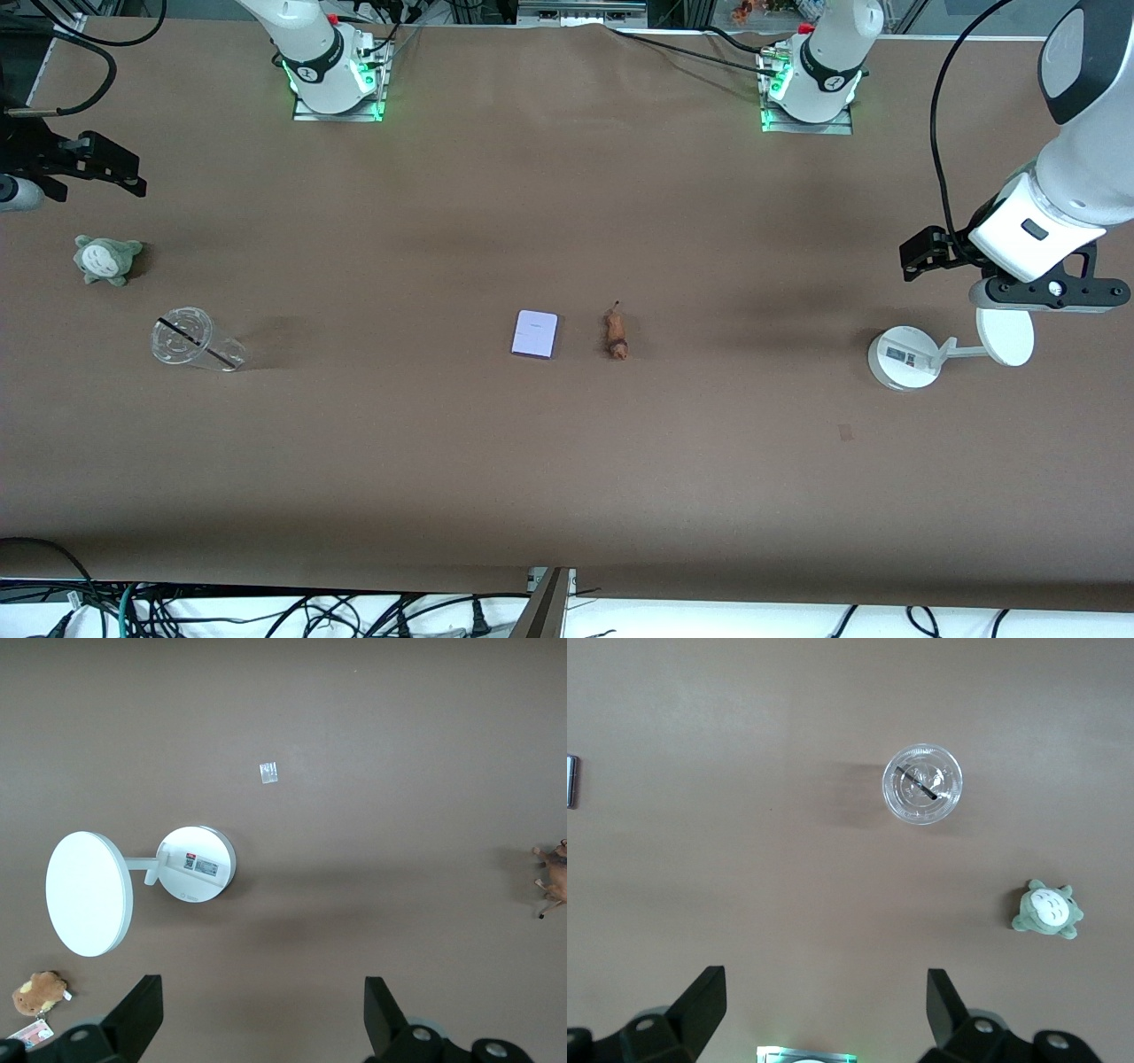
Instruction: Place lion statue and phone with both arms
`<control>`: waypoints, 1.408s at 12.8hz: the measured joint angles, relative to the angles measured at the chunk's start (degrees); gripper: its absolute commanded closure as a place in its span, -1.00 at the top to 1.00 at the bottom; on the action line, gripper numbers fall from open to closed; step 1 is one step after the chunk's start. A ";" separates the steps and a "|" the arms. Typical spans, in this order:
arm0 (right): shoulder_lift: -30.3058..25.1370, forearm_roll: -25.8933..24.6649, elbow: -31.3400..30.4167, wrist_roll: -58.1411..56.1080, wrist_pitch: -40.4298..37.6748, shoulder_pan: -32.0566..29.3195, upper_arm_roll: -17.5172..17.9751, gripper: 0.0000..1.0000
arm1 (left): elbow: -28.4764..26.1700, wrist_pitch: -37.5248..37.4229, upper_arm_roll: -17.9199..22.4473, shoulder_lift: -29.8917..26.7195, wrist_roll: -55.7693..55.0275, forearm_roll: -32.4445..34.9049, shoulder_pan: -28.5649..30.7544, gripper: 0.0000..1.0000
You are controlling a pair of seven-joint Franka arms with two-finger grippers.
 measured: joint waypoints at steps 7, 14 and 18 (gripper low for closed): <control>1.99 0.00 -0.09 -0.01 -1.33 0.27 0.31 1.00 | -0.06 -1.03 -0.25 0.15 -0.05 -3.18 -0.23 1.00; 2.09 0.00 -0.08 0.06 -1.63 0.80 0.59 1.00 | -0.61 2.92 -2.49 7.68 -12.48 -6.60 -10.34 1.00; 2.44 0.02 -0.09 1.64 -1.55 1.89 0.65 1.00 | -0.69 8.99 -2.73 12.01 -20.56 -6.59 -18.66 1.00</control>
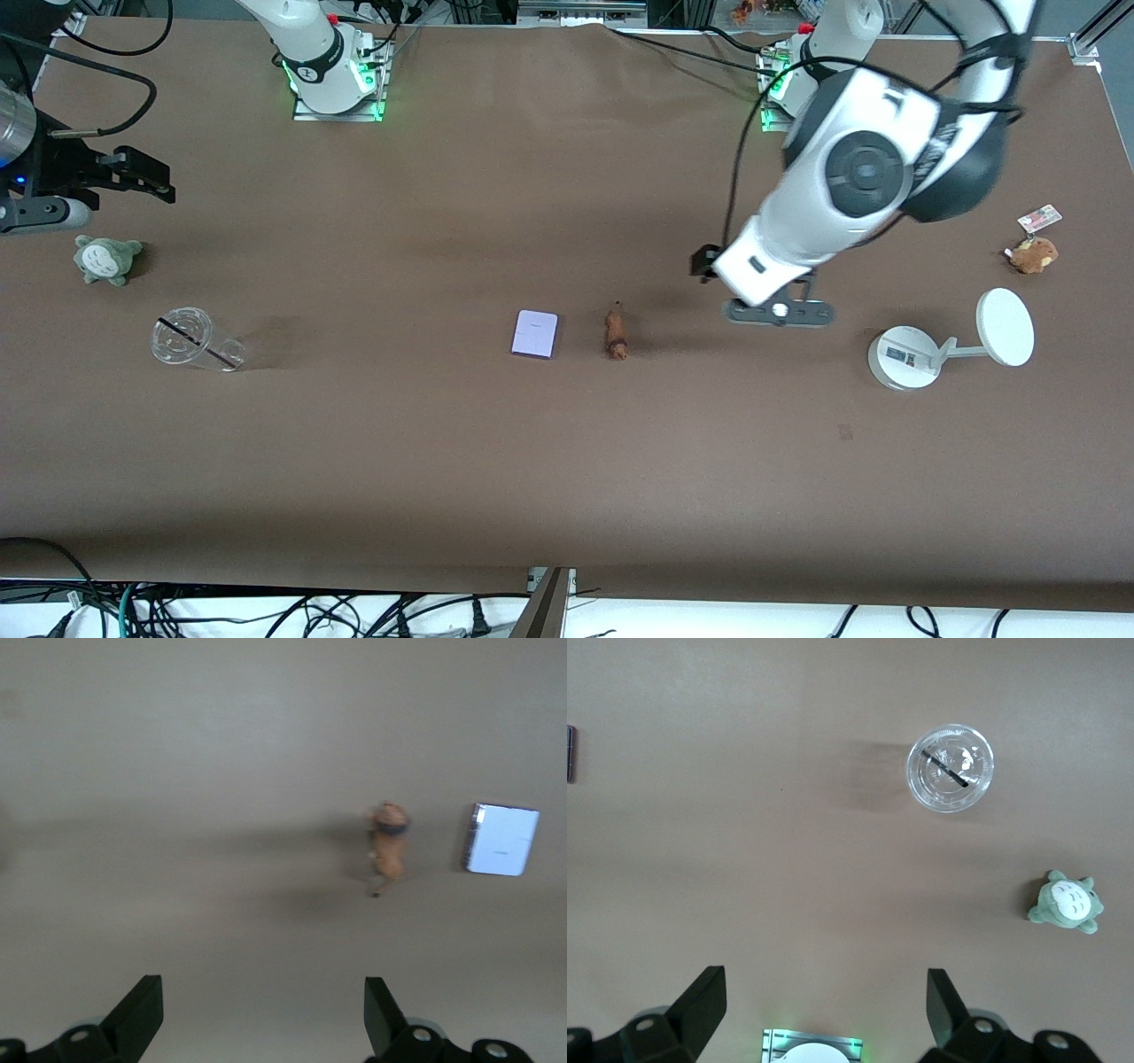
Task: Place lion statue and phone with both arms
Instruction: 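Move the left gripper over the brown lion statue and lower it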
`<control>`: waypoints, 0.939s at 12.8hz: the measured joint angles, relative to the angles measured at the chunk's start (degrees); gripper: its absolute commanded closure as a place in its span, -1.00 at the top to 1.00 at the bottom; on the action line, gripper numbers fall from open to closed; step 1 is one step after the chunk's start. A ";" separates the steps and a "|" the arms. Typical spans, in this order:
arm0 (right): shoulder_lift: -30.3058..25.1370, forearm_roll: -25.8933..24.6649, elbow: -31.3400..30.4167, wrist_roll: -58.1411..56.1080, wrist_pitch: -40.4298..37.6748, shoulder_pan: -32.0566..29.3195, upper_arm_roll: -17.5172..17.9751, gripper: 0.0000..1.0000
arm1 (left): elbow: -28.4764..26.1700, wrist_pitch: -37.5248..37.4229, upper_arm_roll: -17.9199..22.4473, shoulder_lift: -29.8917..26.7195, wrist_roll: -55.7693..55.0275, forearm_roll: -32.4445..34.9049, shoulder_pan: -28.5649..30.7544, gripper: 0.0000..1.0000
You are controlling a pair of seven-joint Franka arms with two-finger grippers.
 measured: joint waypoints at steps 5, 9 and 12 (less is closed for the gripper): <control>0.23 0.00 0.00 2.12 -0.04 1.51 0.02 1.00 | -0.35 15.37 0.07 10.11 -5.99 0.53 -8.11 1.00; 0.34 0.00 0.00 2.15 -0.10 1.51 0.00 1.00 | -0.34 22.48 0.12 18.16 -11.95 11.30 -12.77 1.00; 0.43 0.00 0.00 2.16 -0.11 1.51 -0.01 1.00 | -0.30 28.82 1.17 21.17 -12.76 13.79 -12.75 0.47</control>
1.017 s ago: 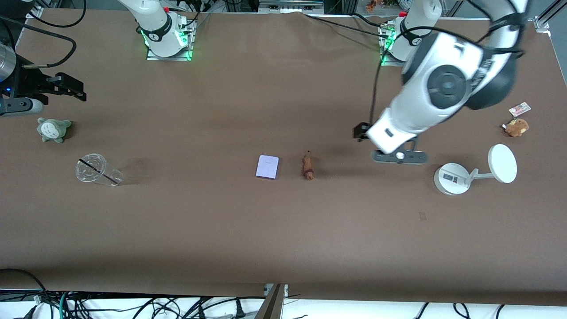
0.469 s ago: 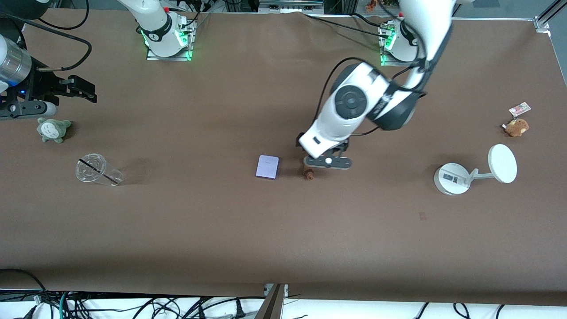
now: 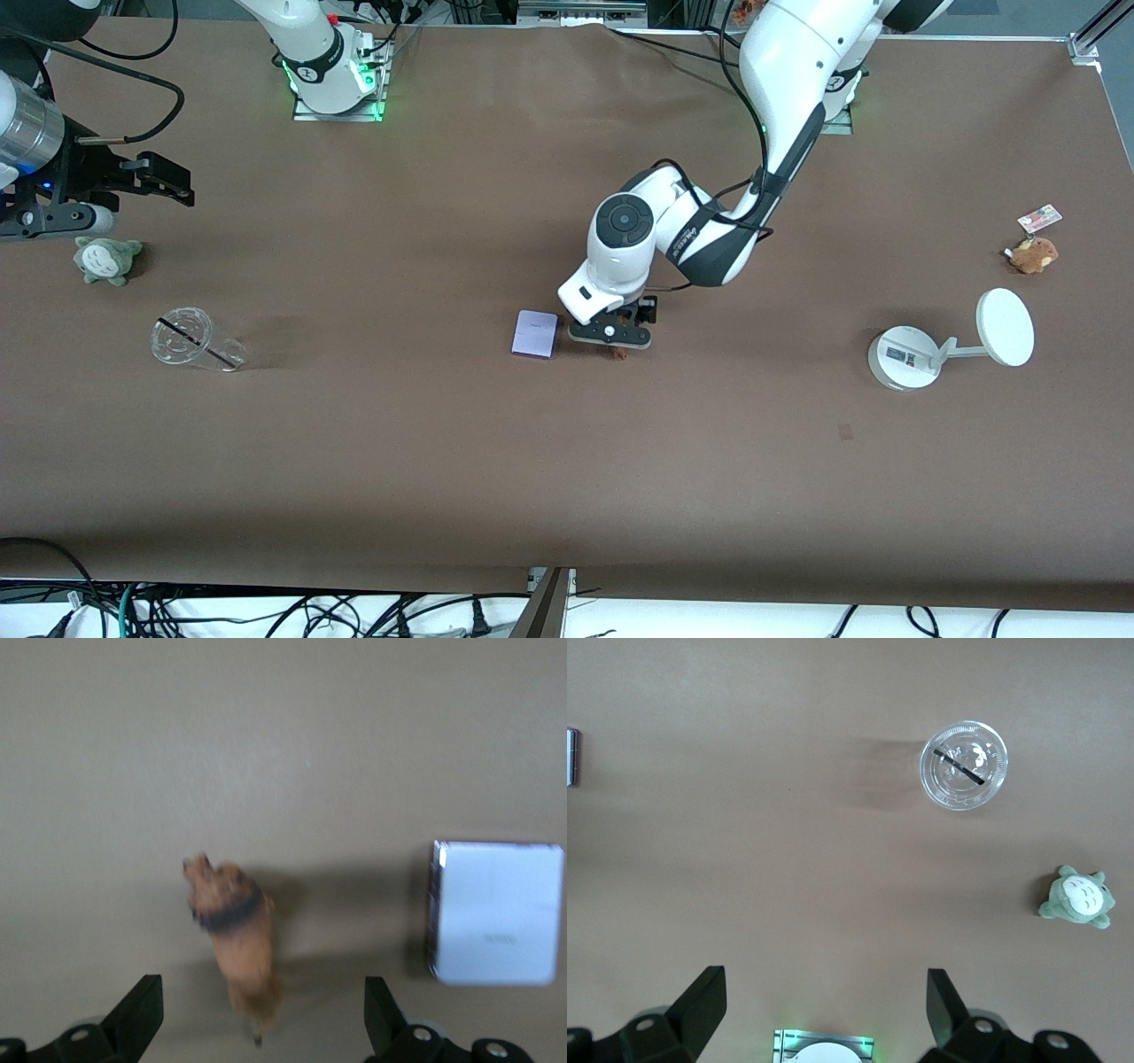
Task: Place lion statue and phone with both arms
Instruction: 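Move the left gripper over the brown lion statue and lower it, then grasp the lion with the left gripper while the right gripper reaches the phone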
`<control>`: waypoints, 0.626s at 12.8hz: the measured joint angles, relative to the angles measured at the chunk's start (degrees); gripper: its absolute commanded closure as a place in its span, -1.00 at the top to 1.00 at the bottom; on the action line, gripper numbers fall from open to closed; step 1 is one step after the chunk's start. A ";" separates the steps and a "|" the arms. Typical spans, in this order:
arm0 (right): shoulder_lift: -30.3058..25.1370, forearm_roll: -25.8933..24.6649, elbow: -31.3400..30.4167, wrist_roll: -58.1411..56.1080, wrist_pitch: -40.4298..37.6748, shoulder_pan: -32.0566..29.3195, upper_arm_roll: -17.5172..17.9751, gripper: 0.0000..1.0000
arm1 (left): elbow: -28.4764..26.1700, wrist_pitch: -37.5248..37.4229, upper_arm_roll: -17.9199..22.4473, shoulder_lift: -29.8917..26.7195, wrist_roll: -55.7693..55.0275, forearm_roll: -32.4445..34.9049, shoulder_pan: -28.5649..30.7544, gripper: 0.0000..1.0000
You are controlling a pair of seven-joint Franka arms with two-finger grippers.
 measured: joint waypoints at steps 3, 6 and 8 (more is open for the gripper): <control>0.02 0.00 0.00 0.01 0.00 0.00 0.00 1.00 | 0.03 2.83 0.57 1.97 0.00 1.32 0.30 -0.41; 0.04 0.00 0.00 0.02 -0.01 0.00 0.00 1.00 | 0.11 2.90 0.61 2.07 0.00 1.33 0.65 -0.64; 0.04 0.00 0.00 0.02 -0.02 0.00 0.00 1.00 | 0.44 2.08 0.63 1.95 0.00 1.35 1.60 -0.74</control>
